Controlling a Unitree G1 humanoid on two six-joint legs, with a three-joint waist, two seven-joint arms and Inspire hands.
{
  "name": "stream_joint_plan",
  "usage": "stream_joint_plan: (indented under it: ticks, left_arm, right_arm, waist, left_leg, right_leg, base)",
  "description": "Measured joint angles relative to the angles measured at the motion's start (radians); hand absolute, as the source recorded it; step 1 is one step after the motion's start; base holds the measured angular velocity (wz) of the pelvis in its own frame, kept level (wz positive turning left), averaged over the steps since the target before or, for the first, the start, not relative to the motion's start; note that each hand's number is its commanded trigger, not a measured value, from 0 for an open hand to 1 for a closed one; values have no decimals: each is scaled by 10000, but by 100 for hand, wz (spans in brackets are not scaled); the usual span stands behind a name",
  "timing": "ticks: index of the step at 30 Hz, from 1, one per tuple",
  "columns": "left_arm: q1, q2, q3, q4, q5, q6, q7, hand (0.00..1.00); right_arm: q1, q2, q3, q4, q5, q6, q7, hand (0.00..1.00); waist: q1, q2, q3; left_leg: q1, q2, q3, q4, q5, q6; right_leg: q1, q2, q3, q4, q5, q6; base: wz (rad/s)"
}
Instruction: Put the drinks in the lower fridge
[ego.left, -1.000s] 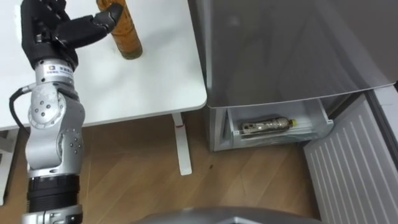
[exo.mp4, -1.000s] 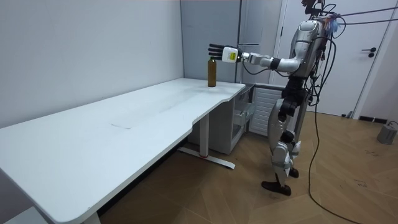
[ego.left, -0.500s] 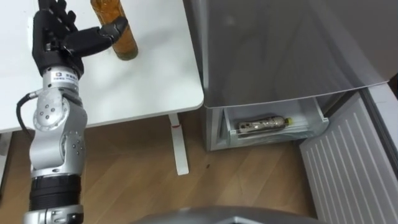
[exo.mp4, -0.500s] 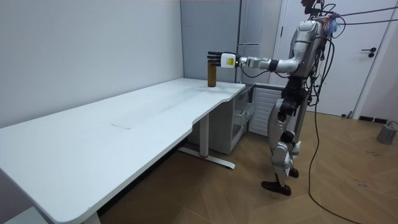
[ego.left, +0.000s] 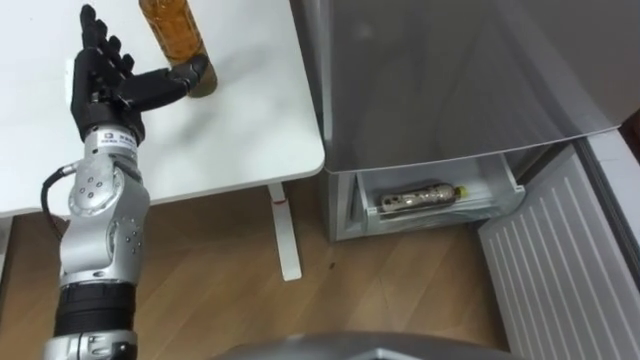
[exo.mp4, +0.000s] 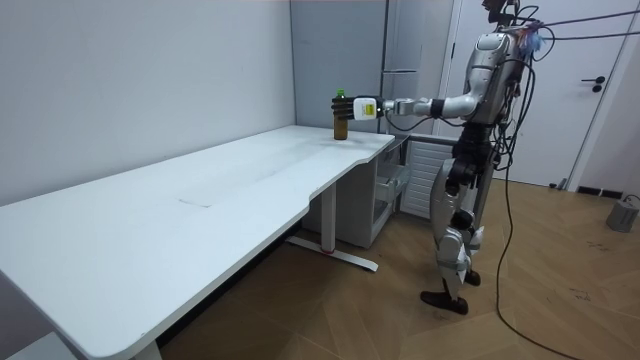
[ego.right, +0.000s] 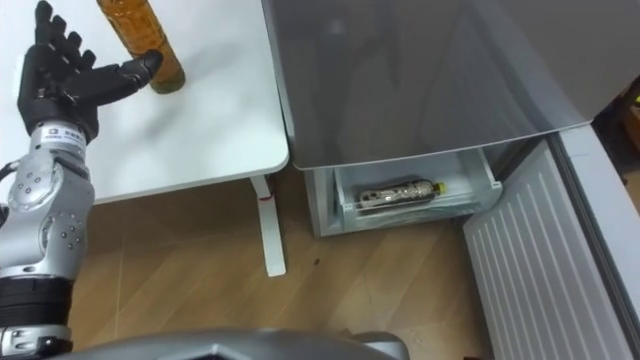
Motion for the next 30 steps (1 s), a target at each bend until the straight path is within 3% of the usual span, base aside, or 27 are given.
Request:
stream_joint_plan:
  ticks: [14,20,25,30]
  left_arm:
    - [-46,1,27,5,10,161,310,0]
    - [-551,93,61,325,224,449,350,0]
    - [-1286,404,197,1400,157,514,336,0]
    - [-1930,555,453,2154,-811,512,353,0]
  right_arm:
    - [199,31,-17,-134,-264,311,121,0]
    - [258,218,-237,-485,-497,428,390,0]
    - [256,268,-605,-624,-658,417,567,0]
    - [477,245,-606,-765,-575,285,572,0]
  waist:
    - [-1,117,30]
    - [-212,122,27]
    - [-262,112,45]
    - [-291,126,52]
  left_leg:
    - [145,87,251,-151,-1,-6]
    - [166,88,254,-150,-2,-7]
    - [260,103,324,-173,-4,-8]
    - [386,105,359,-201,-6,-10]
  right_leg:
    - [-125,86,270,104,23,-38]
    - [-90,88,267,110,28,-46]
    - [-123,109,475,180,28,-45]
    - [-68,113,519,231,28,-45]
  base:
    - [-7]
    - [0]
    - [-8]
    - [-4]
